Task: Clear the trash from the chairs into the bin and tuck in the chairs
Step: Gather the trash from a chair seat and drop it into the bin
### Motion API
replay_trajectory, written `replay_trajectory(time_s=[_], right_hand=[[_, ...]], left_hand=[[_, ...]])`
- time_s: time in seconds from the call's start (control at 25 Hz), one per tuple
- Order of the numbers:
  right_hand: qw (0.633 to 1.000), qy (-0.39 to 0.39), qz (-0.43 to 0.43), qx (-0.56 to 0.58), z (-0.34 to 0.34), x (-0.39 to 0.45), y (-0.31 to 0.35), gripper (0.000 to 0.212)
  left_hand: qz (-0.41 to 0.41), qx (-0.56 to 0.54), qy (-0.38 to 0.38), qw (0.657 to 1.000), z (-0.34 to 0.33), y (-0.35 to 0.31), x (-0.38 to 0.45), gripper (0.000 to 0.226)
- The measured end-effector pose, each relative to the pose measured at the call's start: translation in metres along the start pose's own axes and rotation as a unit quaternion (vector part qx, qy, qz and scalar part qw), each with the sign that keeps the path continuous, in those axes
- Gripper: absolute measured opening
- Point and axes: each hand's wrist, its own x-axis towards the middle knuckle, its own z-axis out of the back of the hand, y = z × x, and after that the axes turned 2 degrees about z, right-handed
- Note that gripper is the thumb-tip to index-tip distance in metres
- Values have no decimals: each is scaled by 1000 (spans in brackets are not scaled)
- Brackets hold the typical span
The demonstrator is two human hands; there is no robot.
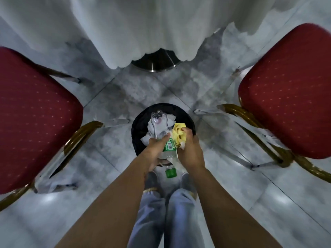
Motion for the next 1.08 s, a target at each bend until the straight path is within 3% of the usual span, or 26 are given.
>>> replay_trajectory(time_s=[0.16,0.28,0.44,0.52,0.6,0.72,1.08], right_hand=[[999,5,-3,-47,-25,29,-2,71],[997,26,-14,-75,-37,52,-10,80],[996,27,-21,-84,-44,60,-19,77],[995,27,-32,-94,-44,48,-20,68],[992,26,-24,-118,-38,30,-17,64],[985,28,0,-168,-22,-1,-8,62],[956,-6,99,-274,49,-147,66,61]], left_hand=[[30,9,-9,999,21,-3,32,76],[28,14,-30,999,30,-6,54,54],[-49,139,-92,985,36,-11,66,56],[-103,293,-127,942,40,-5,59,57],[-168,434,-166,870,44,2,43,58],[-212,531,-201,796,46,6,7,61],[-276,589,-277,707,73,55,-173,63]])
